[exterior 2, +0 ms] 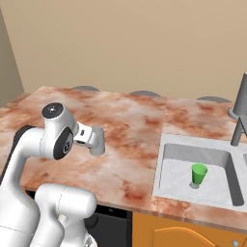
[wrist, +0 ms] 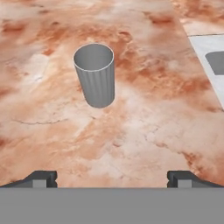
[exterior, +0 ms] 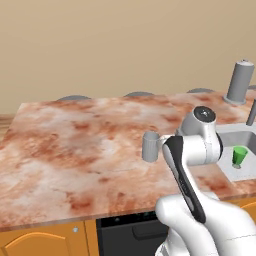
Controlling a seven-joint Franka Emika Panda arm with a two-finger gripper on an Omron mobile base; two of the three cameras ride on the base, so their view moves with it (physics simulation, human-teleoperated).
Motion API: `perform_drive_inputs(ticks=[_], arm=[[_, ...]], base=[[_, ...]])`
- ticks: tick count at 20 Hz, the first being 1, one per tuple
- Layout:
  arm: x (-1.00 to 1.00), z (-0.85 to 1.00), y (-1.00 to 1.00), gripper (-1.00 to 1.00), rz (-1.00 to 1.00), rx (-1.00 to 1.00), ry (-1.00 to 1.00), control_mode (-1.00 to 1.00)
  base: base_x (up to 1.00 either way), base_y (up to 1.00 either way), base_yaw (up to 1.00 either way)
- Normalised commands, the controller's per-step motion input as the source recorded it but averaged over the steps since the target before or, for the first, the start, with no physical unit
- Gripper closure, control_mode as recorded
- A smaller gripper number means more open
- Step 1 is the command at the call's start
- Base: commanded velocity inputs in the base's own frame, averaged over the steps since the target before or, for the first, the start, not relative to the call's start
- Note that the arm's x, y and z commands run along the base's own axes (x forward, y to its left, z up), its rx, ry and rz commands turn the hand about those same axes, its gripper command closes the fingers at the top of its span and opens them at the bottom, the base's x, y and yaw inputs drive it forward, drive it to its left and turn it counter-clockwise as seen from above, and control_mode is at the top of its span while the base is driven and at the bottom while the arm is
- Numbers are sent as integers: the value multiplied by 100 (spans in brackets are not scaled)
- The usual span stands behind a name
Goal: Pick the glass cup and teapot and place them in the sink. Then turn on the water.
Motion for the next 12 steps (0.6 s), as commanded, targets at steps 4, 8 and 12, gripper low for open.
perform_drive_inputs(ticks=[4,8,12], arm=[[47,1,-1,-100,0,0,15,-100],[21,5,0,-100,0,0,14,-100],[36,5,-23,-100,1,0,18,-100]], base=[[0,0,0],[0,0,0],[0,0,0]])
